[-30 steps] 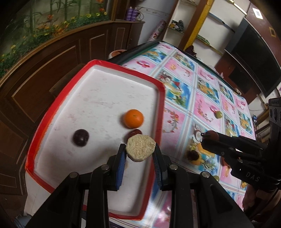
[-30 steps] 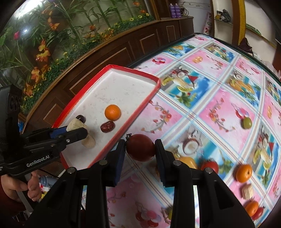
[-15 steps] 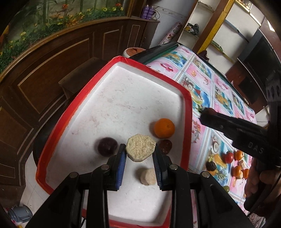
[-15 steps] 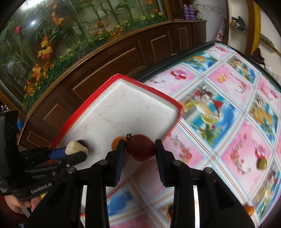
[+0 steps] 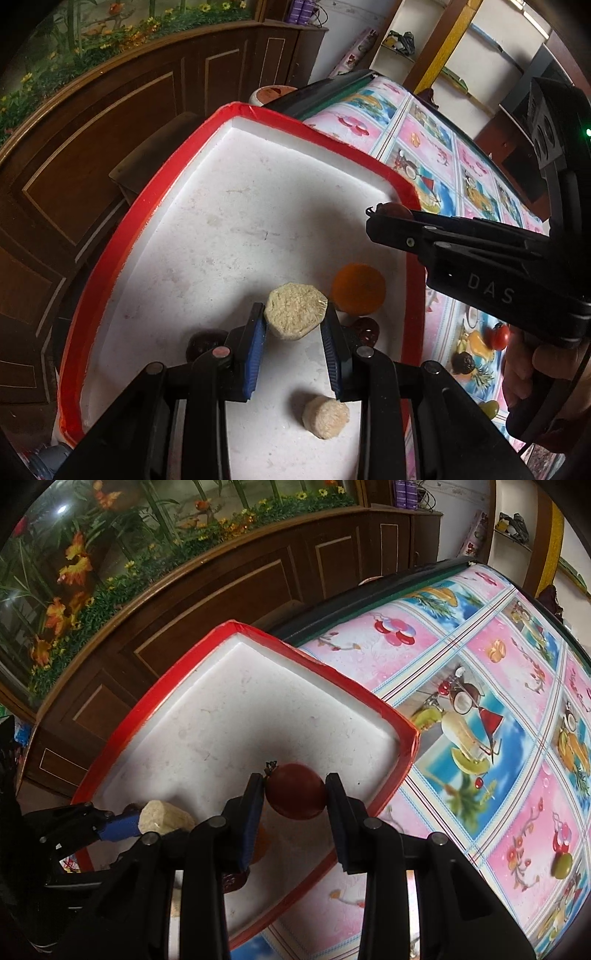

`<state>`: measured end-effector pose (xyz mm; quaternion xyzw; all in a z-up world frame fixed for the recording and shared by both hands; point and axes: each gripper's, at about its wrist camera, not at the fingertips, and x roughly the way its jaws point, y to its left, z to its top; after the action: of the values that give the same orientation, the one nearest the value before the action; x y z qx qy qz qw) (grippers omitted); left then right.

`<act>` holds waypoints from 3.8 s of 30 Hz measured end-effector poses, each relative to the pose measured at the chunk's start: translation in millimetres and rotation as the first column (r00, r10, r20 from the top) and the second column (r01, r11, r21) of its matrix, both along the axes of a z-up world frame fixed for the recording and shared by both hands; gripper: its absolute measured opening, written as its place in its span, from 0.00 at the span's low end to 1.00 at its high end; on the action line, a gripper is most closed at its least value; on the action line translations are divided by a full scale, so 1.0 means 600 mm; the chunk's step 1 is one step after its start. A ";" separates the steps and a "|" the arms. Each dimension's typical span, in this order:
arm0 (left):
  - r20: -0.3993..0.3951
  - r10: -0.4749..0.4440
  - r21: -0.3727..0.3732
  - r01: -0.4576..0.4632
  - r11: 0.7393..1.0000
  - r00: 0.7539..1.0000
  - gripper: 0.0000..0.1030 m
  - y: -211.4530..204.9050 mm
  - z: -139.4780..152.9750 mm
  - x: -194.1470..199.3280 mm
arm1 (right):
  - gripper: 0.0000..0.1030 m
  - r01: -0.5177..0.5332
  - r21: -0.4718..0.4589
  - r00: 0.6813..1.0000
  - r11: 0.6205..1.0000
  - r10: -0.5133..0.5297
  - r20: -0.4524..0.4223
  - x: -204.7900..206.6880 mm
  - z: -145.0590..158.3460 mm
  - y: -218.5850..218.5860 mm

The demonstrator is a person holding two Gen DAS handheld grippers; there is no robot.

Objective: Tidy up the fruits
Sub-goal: 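Carry the beige slice and tomato into the tray while both tools open, then move both tools back over the fruits on the tablecloth, then grasp the green grape with the left tool while the right tool grasps a beige slice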

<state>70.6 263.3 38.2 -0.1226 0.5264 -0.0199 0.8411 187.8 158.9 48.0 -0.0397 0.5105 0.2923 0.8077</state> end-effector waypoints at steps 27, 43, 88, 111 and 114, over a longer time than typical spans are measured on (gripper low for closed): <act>0.000 -0.019 -0.002 0.019 1.000 1.000 0.34 -0.004 -0.004 0.008 | 0.48 0.011 -0.034 1.000 0.999 -0.011 0.006 -0.001 -0.011 0.008; 0.023 0.019 0.028 -0.019 0.999 1.000 0.66 -0.011 0.016 -0.006 | 0.66 0.060 0.055 0.997 0.997 -0.063 0.053 -0.039 0.050 -0.060; -0.021 -0.371 0.036 0.371 0.928 0.928 0.72 -0.344 0.008 -0.140 | 0.69 0.449 0.041 0.893 0.893 -0.446 -0.069 -0.295 -0.015 -0.505; -0.044 -0.410 0.021 0.411 0.912 0.911 0.29 -0.388 -0.023 -0.142 | 0.29 0.360 -0.058 0.931 0.931 -0.363 -0.049 -0.274 -0.051 -0.464; -0.032 -0.397 0.006 0.397 0.918 0.917 0.29 -0.376 -0.012 -0.142 | 0.29 0.353 -0.032 0.934 0.935 -0.354 -0.039 -0.285 -0.035 -0.459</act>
<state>-14.8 37.8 31.0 -0.0085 0.5530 -0.1851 0.8123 16.6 -116.8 27.0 0.0494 0.5306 0.1369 0.8350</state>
